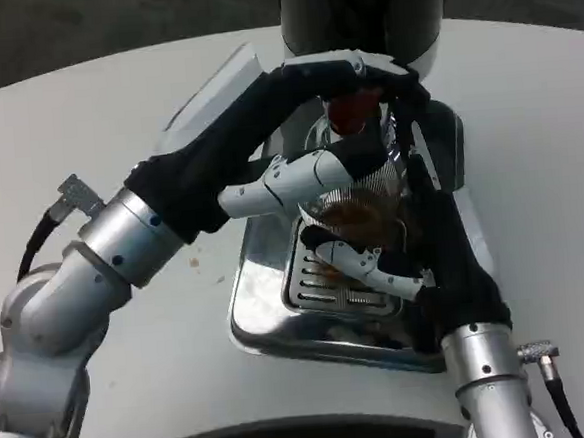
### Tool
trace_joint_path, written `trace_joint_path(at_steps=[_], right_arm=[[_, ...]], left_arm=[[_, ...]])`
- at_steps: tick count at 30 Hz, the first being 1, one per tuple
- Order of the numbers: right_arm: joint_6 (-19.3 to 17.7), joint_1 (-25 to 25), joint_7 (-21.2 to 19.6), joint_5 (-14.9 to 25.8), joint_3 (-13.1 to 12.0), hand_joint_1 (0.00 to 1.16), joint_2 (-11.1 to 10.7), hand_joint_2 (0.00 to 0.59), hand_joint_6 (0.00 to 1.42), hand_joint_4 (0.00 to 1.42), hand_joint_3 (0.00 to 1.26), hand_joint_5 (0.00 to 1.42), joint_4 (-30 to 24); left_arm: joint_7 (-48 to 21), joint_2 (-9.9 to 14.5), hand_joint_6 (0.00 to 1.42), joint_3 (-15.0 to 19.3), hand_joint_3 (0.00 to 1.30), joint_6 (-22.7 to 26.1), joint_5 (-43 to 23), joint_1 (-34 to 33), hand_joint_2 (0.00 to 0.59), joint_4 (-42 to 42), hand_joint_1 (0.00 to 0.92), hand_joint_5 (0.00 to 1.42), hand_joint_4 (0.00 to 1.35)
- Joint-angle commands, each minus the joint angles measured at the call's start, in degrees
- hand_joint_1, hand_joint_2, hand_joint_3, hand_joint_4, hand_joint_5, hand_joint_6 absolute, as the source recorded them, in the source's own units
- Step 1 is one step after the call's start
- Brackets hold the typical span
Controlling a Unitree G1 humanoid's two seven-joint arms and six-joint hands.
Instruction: Grasp the cup under the faucet to collect the drink, then remove the cup.
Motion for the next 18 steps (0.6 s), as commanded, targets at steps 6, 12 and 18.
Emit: trace_joint_path(at_steps=[6, 12, 18], right_arm=[[0.3, 0.9, -1.9, -1.4, 1.3, 0.84, 2.0, 0.157, 0.07, 0.08, 0.04, 0.07, -0.2], [0.5, 0.9, -3.1, -1.8, 1.7, 0.85, 2.7, 0.167, 0.12, 0.16, 0.09, 0.16, 0.0], [0.3, 0.2, -3.9, -1.8, 1.5, 0.86, 2.8, 0.159, 0.18, 0.25, 0.15, 0.25, 1.0]], left_arm=[[0.0, 1.0, 0.19, -0.2, 0.48, 0.6, 1.5, 0.9, 0.127, 1.1, 0.000, 0.33, 0.29], [0.0, 1.2, 0.19, -0.1, 0.48, 0.8, 1.5, 0.9, 0.127, 1.1, 0.000, 0.33, 0.30], [0.0, 1.5, 0.19, -0.1, 0.48, 0.9, 1.4, 1.1, 0.127, 0.8, 0.000, 0.34, 0.30]])
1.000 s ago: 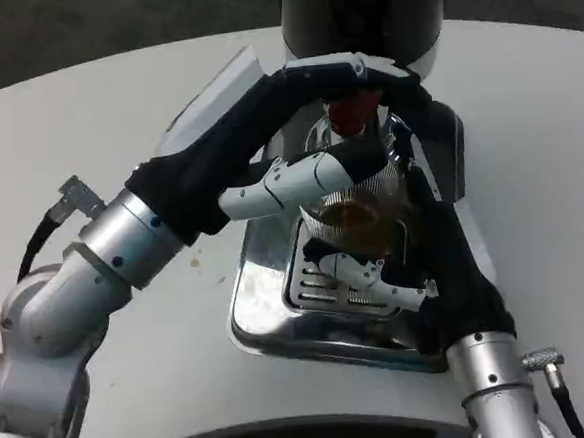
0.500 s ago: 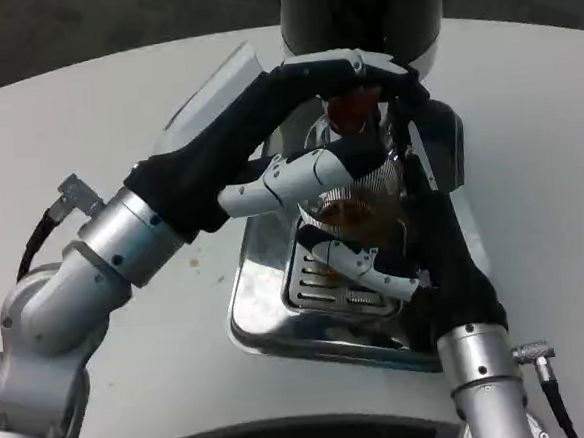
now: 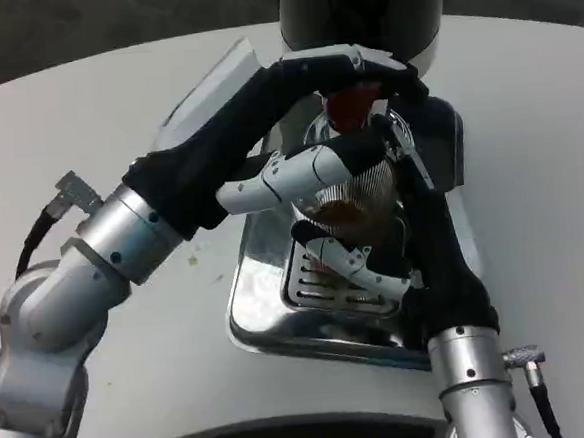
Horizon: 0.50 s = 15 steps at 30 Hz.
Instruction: Grasp the cup under the faucet to collect the drink, then remove the cup.
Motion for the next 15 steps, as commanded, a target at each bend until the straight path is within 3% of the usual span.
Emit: trace_joint_path(at_steps=[1, 15], right_arm=[[0.1, 0.0, -0.8, -0.3, 0.1, 0.87, 0.6, 0.161, 0.19, 0.28, 0.17, 0.28, 1.2], [-1.0, -2.4, -2.5, 0.0, -0.8, 0.94, 0.4, 0.163, 0.48, 0.54, 0.43, 0.59, 4.7]], left_arm=[[-0.3, 1.2, 0.19, -0.1, 0.48, 0.9, 1.4, 1.5, 0.127, 0.8, 0.000, 0.34, 0.30], [-0.5, 1.2, 0.19, -0.1, 0.48, 1.4, 0.8, 1.6, 0.131, 0.7, 0.000, 0.34, 0.30]])
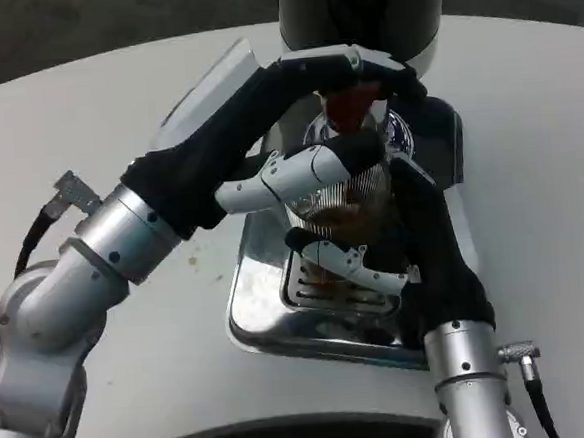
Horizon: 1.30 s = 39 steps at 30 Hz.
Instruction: Grasp the cup under the faucet to collect the drink, then remove the cup.
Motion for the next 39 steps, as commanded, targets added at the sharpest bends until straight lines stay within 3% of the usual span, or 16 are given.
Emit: trace_joint_path(at_steps=[1, 7, 15, 19, 25, 39], right_arm=[[-1.0, -0.6, -1.2, -0.1, -0.4, 0.94, 0.2, 0.163, 0.51, 0.56, 0.46, 0.60, 2.1], [-1.4, -1.6, -2.1, 0.0, -1.0, 0.96, 0.2, 0.166, 0.59, 0.63, 0.55, 0.70, 3.4], [-1.9, -2.3, -3.3, -0.4, -1.4, 0.99, -0.3, 0.161, 0.79, 0.74, 0.66, 0.83, 4.0], [-1.8, -2.2, -3.4, -0.5, -1.6, 0.98, -0.5, 0.159, 0.84, 0.76, 0.71, 0.87, 3.6], [-1.7, -1.5, -3.4, -0.7, -1.6, 0.99, -0.6, 0.143, 0.85, 0.77, 0.73, 0.89, 2.7], [-1.6, 0.5, -3.5, -1.3, -1.6, 0.99, -1.0, 0.143, 0.90, 0.78, 0.74, 0.93, -1.5]], left_arm=[[-0.6, 1.0, 0.19, -0.1, 0.48, 1.4, 0.8, 1.6, 0.131, 0.8, 0.000, 0.34, 0.30], [-0.6, 1.1, 0.19, 0.0, 0.48, 1.5, 0.6, 1.6, 0.131, 1.0, 0.000, 0.34, 0.30], [-1.2, 0.8, 0.19, 0.2, 0.48, 3.0, -1.0, 1.9, 0.127, 0.4, 0.000, 0.33, 0.29], [-1.7, 0.5, 0.18, 0.4, 0.42, 4.9, -3.0, 2.2, 0.126, 0.0, 0.000, 0.30, 0.25], [-3.2, -0.9, 0.15, 1.3, 0.33, 10.4, -9.2, 2.6, 0.124, -0.5, 0.000, 0.26, 0.17], [-5.8, -4.1, 0.13, 4.5, 0.30, 24.9, -22.0, 3.3, 0.124, -5.0, 0.000, 0.22, 0.11]])
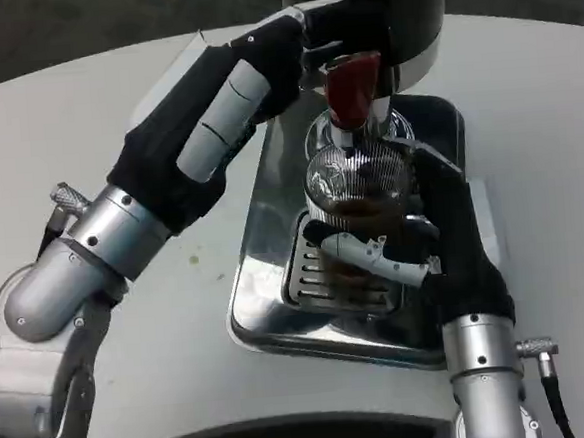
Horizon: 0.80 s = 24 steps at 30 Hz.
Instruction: Grasp the cup under the faucet to collect the drink, then remove the cup.
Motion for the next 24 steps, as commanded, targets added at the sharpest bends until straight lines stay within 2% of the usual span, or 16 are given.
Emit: trace_joint_path(at_steps=[1, 9, 24], right_arm=[[-0.3, 1.2, -0.5, -0.5, 0.1, 0.99, 0.3, 0.143, 0.90, 0.78, 0.74, 0.93, -2.9], [0.2, 2.9, -0.2, -0.7, 0.5, 0.99, 0.3, 0.142, 0.92, 0.79, 0.74, 0.96, -6.1], [1.4, 7.7, 2.4, -0.7, 1.3, 0.99, -0.2, 0.142, 0.96, 0.81, 0.74, 0.98, -13.9]], left_arm=[[-0.7, -0.4, 0.13, 1.2, 0.30, 4.9, -1.7, 1.9, 0.123, -1.1, 0.000, 0.22, 0.11], [-1.4, 0.2, 0.12, 2.6, 0.29, 7.9, -3.1, 2.9, 0.122, -4.2, 0.000, 0.20, 0.10], [-1.7, 1.4, 0.12, 4.8, 0.32, 9.0, -4.1, 7.2, 0.117, -10.3, 0.000, 0.21, 0.12]])
